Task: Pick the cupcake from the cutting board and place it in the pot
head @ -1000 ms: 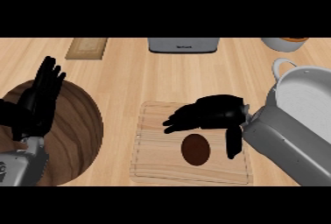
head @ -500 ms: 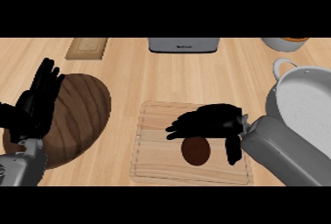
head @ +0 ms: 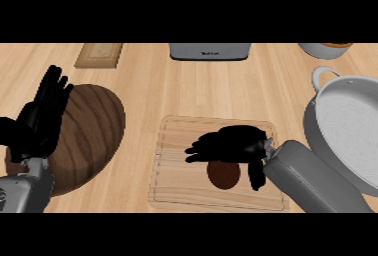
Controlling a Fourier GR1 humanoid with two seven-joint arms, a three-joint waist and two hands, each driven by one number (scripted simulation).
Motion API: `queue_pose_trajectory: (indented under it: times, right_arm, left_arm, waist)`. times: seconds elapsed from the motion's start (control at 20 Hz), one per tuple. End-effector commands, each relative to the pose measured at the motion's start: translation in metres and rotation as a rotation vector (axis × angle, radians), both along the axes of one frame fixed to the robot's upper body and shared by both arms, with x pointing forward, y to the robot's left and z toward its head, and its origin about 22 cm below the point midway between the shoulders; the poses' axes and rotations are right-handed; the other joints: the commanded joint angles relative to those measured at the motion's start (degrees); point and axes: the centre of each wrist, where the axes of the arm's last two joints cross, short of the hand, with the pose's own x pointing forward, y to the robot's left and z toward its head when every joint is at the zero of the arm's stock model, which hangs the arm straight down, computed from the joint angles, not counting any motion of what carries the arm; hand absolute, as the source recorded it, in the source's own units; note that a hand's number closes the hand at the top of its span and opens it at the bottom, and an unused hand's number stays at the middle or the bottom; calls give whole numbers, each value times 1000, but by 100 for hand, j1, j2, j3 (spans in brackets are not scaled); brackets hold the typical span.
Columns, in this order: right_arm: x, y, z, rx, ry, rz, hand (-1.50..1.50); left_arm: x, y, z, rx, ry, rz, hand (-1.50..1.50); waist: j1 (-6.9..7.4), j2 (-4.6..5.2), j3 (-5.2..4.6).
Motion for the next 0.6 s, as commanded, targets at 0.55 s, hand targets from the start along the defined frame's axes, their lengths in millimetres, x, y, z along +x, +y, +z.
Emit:
queue_pose_trajectory:
  times: [0.55]
  right_arm:
    - [9,5,-52,-51,2,18,-150]
  left_arm:
    - [-18,-4,-1,1,1,0,0]
  waist:
    - [36,4,1]
